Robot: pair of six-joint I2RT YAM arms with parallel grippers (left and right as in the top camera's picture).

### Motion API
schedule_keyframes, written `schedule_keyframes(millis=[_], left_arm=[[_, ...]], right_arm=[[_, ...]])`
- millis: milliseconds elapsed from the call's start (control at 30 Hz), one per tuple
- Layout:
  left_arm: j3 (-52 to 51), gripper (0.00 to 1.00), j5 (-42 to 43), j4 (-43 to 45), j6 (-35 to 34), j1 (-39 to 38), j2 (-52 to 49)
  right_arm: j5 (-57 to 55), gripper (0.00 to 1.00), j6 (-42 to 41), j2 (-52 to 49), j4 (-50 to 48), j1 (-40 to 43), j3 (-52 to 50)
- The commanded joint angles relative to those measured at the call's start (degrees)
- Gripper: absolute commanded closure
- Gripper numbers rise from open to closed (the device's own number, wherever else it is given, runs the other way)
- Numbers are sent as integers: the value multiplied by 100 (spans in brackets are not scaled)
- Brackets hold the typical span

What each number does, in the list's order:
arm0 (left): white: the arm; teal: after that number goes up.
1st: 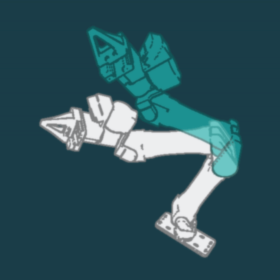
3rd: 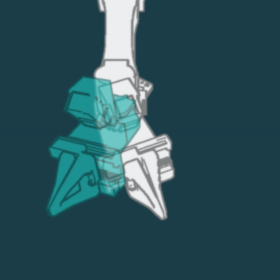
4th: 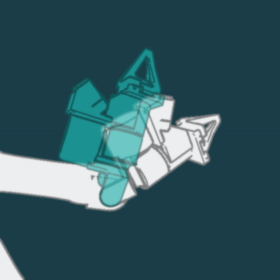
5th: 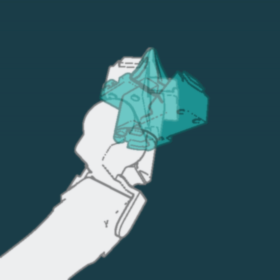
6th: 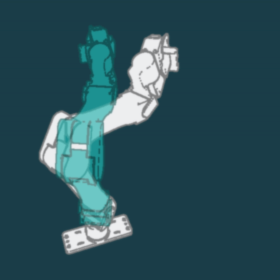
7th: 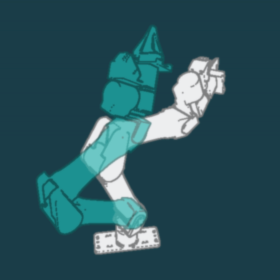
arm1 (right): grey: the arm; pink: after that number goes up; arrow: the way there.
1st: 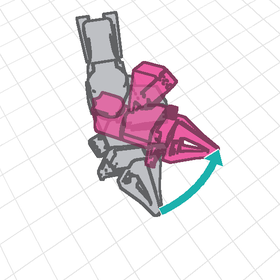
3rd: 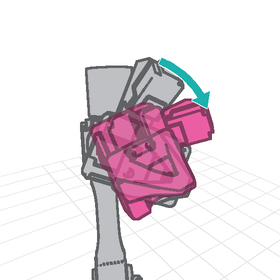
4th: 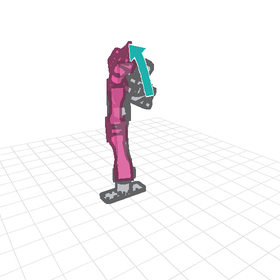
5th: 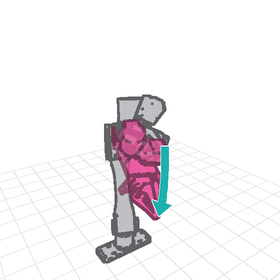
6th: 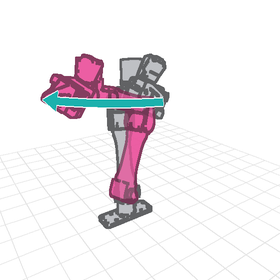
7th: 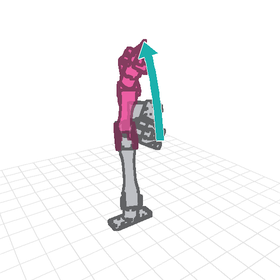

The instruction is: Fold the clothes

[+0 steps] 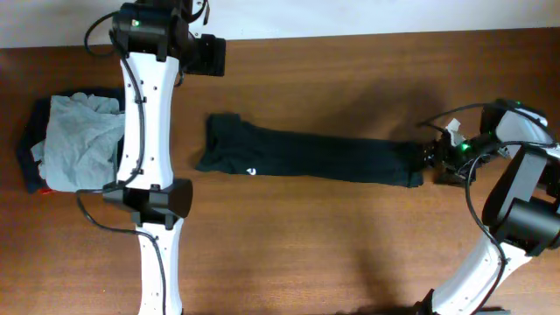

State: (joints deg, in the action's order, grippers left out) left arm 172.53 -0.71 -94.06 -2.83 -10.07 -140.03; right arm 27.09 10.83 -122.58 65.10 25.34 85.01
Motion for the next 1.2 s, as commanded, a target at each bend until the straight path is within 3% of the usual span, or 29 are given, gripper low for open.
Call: schedule_keyframes(millis=[0, 200, 433, 867, 1167], left_arm=[[90, 15, 79, -28, -74, 66, 201], [90, 15, 79, -9, -74, 66, 201], [90, 15, 74, -9, -72, 66, 201], [90, 14, 87, -7, -76, 59, 201], [90, 13, 101, 15, -76, 59, 201]], right_arm=[[494, 28, 85, -79, -411, -83, -457], [551, 42, 70, -79, -800, -326, -605], [509, 93, -444, -76, -1032, -308, -588], [509, 96, -267, 87, -26, 280, 96], [503, 96, -210, 380, 369, -573, 511]])
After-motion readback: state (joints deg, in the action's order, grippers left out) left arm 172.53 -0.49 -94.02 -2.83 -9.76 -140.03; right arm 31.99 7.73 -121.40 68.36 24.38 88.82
